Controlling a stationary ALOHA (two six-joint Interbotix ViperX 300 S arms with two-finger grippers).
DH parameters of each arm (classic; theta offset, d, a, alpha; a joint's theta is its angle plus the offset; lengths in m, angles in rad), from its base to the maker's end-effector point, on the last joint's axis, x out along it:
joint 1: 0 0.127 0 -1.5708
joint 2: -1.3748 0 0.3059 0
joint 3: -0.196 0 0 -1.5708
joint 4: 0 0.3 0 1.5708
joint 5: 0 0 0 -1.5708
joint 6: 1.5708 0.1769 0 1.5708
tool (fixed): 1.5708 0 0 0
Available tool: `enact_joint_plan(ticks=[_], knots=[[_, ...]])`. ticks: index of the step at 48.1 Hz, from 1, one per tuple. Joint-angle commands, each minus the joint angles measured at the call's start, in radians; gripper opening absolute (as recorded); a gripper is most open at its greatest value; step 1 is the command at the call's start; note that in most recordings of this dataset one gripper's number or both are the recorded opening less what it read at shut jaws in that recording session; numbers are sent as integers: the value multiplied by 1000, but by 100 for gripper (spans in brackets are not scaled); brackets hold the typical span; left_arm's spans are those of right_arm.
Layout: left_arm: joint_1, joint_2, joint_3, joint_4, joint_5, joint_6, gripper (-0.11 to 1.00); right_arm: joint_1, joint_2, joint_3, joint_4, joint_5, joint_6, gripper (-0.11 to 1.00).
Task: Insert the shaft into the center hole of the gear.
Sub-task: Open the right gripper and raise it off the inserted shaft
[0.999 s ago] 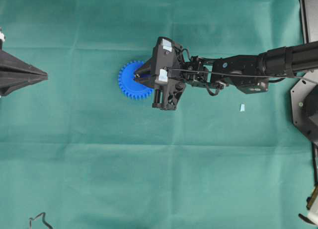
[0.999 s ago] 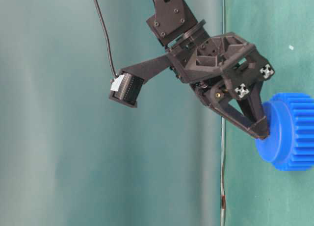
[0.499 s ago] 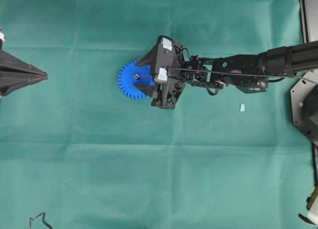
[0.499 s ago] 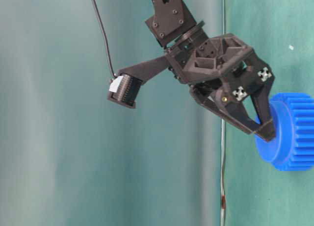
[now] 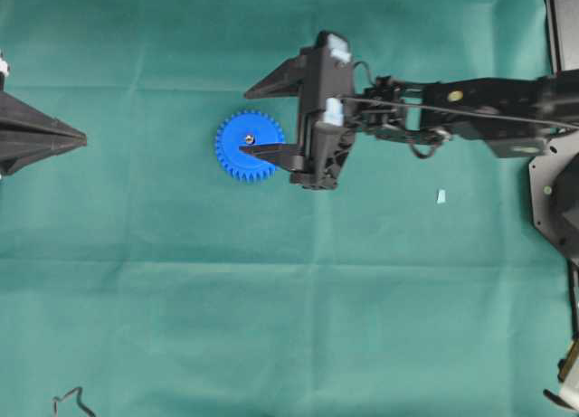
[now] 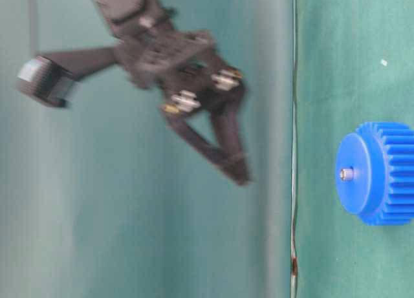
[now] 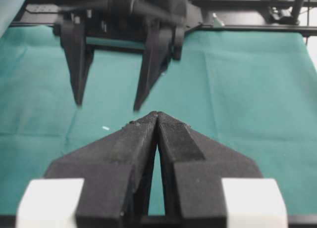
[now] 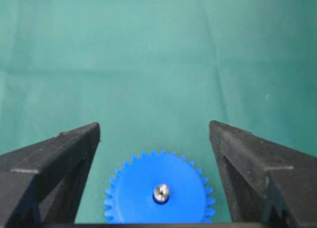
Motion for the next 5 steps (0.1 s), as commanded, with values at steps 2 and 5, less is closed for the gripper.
enact_joint_plan(ticks=[2, 5], knots=[[-3, 5, -23, 3, -5, -2, 0, 0, -89, -8, -6, 20, -2, 90], [-3, 5, -23, 3, -5, 0, 0, 2, -114, 0, -8, 18, -2, 90]])
